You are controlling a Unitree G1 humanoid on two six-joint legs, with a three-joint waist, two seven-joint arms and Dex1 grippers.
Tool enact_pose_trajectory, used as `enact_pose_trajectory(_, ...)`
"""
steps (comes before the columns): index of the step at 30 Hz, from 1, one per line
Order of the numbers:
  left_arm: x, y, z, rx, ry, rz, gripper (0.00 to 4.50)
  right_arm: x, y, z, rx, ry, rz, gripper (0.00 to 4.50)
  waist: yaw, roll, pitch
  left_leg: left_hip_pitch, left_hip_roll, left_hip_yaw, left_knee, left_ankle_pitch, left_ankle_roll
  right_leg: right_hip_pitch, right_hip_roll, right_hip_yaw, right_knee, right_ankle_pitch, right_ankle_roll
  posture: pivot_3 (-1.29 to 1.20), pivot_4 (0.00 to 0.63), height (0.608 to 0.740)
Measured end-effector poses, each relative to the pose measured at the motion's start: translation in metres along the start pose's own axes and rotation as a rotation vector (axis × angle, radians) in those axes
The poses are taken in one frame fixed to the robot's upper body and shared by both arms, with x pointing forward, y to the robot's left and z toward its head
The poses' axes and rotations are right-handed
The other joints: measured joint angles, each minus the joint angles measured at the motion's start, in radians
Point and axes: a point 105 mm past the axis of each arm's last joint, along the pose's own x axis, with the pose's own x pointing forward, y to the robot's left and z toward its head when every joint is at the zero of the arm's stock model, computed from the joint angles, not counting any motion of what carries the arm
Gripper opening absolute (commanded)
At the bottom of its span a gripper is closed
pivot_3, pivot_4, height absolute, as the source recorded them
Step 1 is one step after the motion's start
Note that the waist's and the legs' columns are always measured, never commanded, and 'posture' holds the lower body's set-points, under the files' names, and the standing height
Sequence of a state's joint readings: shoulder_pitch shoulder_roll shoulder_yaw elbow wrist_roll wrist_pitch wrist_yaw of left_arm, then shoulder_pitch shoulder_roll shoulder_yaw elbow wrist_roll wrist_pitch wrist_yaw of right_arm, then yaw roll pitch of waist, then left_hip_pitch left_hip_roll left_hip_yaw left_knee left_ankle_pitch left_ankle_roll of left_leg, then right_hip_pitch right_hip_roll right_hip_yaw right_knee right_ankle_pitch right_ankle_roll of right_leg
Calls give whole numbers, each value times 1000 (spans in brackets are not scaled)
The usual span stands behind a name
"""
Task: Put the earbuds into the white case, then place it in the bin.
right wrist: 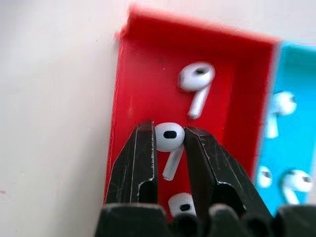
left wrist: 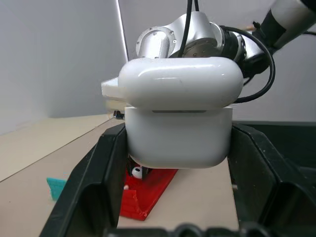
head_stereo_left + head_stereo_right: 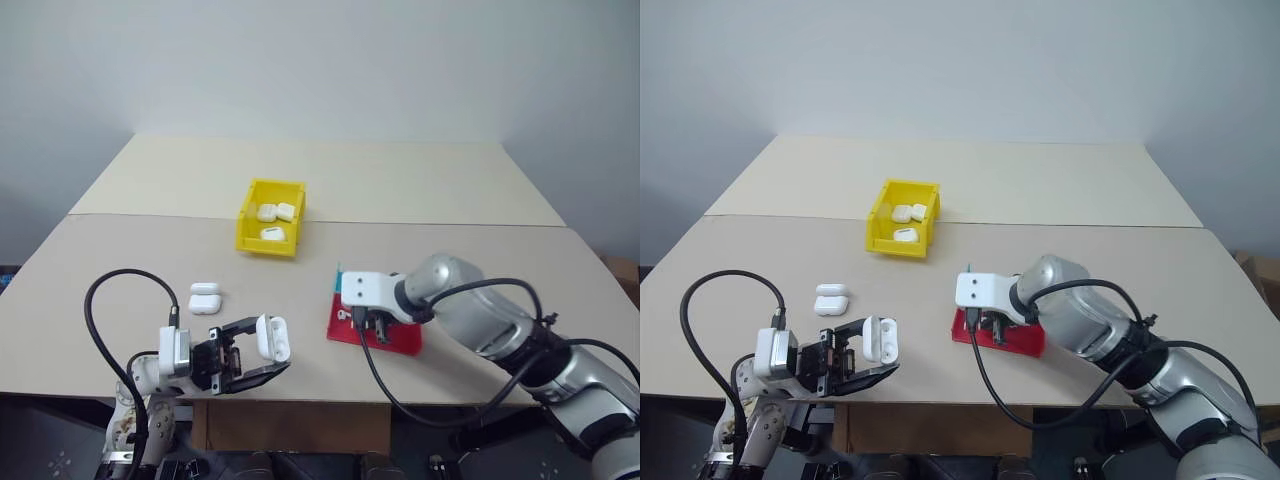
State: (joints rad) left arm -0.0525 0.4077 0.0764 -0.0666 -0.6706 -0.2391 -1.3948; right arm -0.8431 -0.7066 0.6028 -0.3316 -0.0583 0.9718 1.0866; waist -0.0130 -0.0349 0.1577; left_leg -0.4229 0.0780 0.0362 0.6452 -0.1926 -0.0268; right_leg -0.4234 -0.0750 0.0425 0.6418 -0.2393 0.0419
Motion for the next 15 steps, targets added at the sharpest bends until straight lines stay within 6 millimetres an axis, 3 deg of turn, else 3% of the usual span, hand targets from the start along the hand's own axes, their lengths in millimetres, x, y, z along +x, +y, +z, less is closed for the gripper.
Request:
enact_pose_trajectory(2,6,6,5,5,-25,3,2781,-21,-11,13,46,-122,-73,766,4,0,0,0,0,0,0,0,0,0,0,0,0,0,0,0,150,740)
enact_pose_trajectory(4,17,15,15,5,-70,-4,2781,-59,-29,32,118,-378,-212,766,11,0,0,0,0,-1,0,0,0,2,0,-1,0,0,0,0,150,740)
enact_pose_trajectory(7,29,26,27,21,-114,-22,2781,-104,-41,41,130,-640,-370,766,16,-1,0,0,0,-1,0,0,0,3,0,-1,-1,0,1,0,150,740)
enact_pose_trajectory(11,43,35,38,5,-173,-55,2781,-131,-34,48,142,-912,-433,766,6,0,0,1,0,-1,0,0,0,2,1,0,0,0,1,0,150,740)
enact_pose_trajectory(15,63,35,39,-32,-208,-127,2781,-159,-16,68,121,-1235,-404,766,-2,0,-1,1,0,-2,0,0,0,3,2,0,1,0,1,0,150,740)
